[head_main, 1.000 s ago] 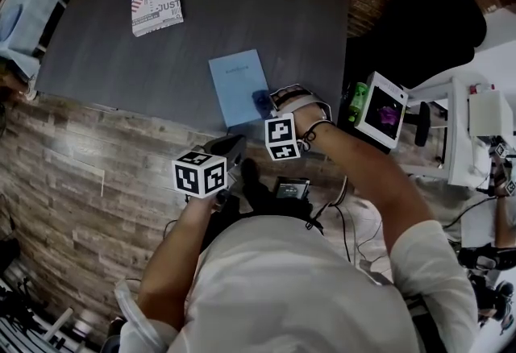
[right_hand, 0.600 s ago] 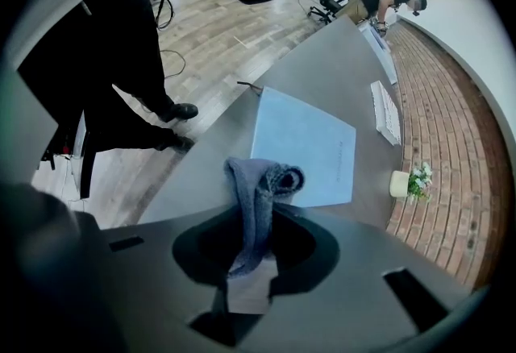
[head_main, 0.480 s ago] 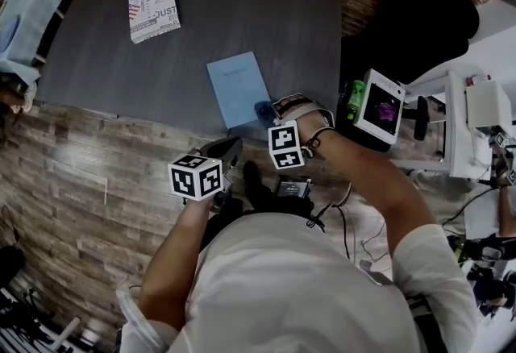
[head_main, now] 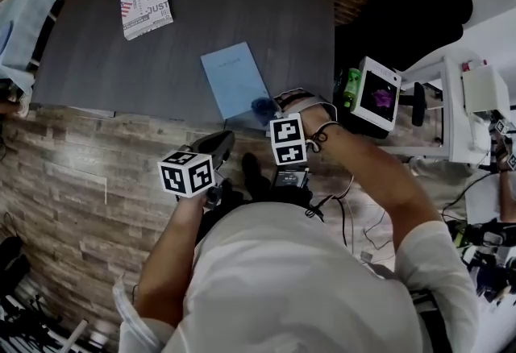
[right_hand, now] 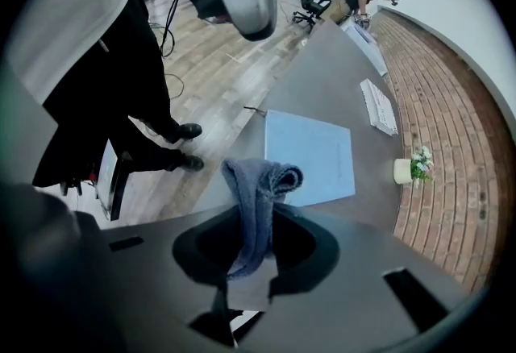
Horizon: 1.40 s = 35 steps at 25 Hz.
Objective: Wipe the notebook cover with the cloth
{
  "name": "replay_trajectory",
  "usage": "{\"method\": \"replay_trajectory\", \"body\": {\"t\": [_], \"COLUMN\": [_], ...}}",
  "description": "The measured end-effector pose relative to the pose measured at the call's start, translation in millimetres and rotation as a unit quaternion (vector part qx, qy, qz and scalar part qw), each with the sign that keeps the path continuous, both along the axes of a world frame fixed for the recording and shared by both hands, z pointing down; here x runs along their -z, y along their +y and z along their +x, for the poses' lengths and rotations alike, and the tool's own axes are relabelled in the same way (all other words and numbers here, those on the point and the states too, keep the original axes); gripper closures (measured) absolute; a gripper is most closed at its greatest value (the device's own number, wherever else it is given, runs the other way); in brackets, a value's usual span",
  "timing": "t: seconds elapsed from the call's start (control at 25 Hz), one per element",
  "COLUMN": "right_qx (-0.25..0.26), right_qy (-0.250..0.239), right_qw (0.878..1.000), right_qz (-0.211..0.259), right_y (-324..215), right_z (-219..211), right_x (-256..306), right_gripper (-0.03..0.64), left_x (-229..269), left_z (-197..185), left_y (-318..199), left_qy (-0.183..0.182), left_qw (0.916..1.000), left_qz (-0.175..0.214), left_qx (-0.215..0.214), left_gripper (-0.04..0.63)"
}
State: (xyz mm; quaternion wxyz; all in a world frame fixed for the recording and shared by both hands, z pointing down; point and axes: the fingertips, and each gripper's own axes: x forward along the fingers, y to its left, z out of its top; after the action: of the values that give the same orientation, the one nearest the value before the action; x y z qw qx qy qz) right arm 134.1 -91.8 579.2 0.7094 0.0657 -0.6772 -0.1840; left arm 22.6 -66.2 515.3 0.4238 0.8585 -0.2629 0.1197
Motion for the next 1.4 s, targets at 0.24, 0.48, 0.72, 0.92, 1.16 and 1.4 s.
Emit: {"method": "replay_trajectory", "body": {"t": [0.24, 0.48, 0.72, 0.92, 1.16, 1.4], "right_qx": [-0.07, -0.116, -0.178, -0.243, -0.33, -0.414], "right_qy": [-0.069, -0.114, -0.173, -0.242, -0.353, -0.472], "right_qw": [0.995, 0.987, 0.968, 0.938, 0.874, 0.778], "right_qz": [-0.001, 0.016, 0.042, 0.057, 0.055, 0.031], "right_y": [3.4, 6.0, 5.1, 7.7, 20.0, 38.9], "right_z": [-9.4, -15.9, -22.4, -30.9, -46.4, -59.3], "right_x": [25.4, 49.5, 77.5, 104.1, 138.3, 162.9], "right_gripper": [0.528, 0.528, 0.528, 0.528, 0.528, 0.528], "left_x": [9.6, 24.9, 46.9, 70.7, 98.3, 123.5], "left_z": [-11.0, -28.1, -48.9, -63.0, -82.3, -95.8], "left_y": [1.6, 5.6, 1.5, 1.6, 13.8, 33.5], "left_qy": [0.009, 0.018, 0.033, 0.048, 0.061, 0.079], "left_qw": [0.9999, 0.9995, 0.9981, 0.9961, 0.9934, 0.9903], "left_qz": [0.004, 0.012, 0.032, 0.053, 0.079, 0.099], "left_qx": [0.011, 0.021, 0.042, 0.051, 0.058, 0.056], "left_gripper": [0.584, 0.584, 0.584, 0.584, 0.584, 0.584]}}
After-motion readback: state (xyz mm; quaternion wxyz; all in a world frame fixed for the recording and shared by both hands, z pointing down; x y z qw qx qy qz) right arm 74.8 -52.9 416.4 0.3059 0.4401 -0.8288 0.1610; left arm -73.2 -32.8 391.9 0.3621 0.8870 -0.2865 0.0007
